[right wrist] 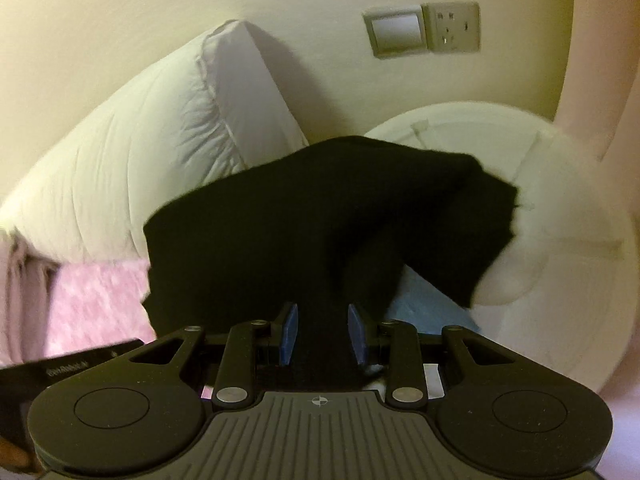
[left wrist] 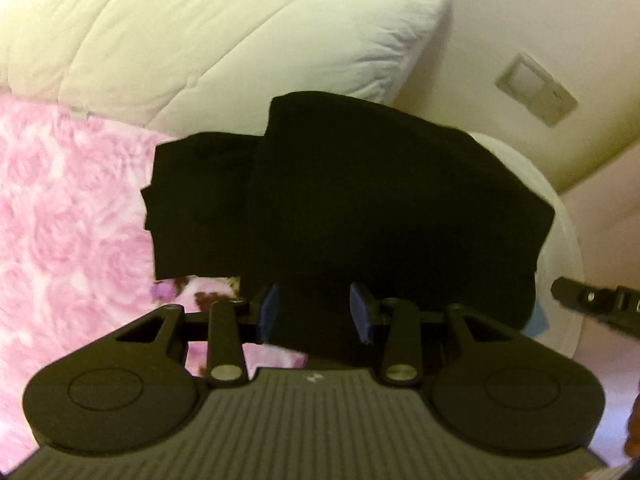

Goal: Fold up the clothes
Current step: 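Grasp the black garment on the white stool with both grippers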

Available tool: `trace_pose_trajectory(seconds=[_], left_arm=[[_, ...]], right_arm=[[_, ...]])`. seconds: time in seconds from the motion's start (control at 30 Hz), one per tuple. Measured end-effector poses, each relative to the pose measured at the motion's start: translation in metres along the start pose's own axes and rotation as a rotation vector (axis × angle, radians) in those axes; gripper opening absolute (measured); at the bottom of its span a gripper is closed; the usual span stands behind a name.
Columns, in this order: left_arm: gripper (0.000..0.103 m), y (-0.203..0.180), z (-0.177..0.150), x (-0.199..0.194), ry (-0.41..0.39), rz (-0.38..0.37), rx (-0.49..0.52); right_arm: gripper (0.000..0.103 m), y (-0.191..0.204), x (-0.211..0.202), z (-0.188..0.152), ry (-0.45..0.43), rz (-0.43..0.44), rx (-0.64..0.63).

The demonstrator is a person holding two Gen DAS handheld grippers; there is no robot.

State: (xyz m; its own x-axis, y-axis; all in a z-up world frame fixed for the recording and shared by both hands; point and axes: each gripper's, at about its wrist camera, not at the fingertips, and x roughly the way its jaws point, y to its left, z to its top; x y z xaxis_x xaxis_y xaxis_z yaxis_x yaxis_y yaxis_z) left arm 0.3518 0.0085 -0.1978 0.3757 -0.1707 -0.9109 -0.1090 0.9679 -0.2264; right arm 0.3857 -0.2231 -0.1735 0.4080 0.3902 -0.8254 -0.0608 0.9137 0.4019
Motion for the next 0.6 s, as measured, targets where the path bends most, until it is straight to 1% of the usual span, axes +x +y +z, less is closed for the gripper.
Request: trace_pose_trajectory(seconds=[0.07,0.1,0.23,0.4,0.43,0.47,0.5,0.53,0.6], left_arm=[[0.035,0.006,0.008,0.011,0.006,-0.012,-0.042],[0.035,0.008,0.011,0.014,0.004,-0.013,-0.053],[0.035,0.011,0.021,0.027,-0.001,-0.019,-0.067],[0.035,0.017,0.025,0.039,0.011,-0.031,-0.094],[0.035,0.019,0.025,0.041,0.013,-0.037,-0.102],[0.035,0.021,0.025,0.042,0.014,-0.043,-0.107],[0.035,0.023,0.024,0.043,0.014,-0.046,-0.113],[0.035,0.025,0.024,0.045,0.015,-0.047,-0.119],[0.035,0.029,0.024,0.048,0.011,-0.051,-0.128]], right_arm=[[0.032,-0.008,0.009,0.009,0.0,0.03,0.059],[0.032,-0.009,0.013,0.011,0.0,0.031,0.068],[0.032,-0.014,0.026,0.017,-0.002,0.021,0.09],[0.032,-0.019,0.043,0.025,-0.003,0.009,0.117],[0.034,-0.02,0.047,0.027,-0.003,0.006,0.122],[0.044,-0.021,0.05,0.028,-0.004,0.004,0.128],[0.074,-0.023,0.054,0.03,-0.004,0.001,0.133],[0.085,-0.022,0.055,0.03,-0.007,-0.002,0.133],[0.084,-0.022,0.058,0.031,-0.022,0.007,0.13]])
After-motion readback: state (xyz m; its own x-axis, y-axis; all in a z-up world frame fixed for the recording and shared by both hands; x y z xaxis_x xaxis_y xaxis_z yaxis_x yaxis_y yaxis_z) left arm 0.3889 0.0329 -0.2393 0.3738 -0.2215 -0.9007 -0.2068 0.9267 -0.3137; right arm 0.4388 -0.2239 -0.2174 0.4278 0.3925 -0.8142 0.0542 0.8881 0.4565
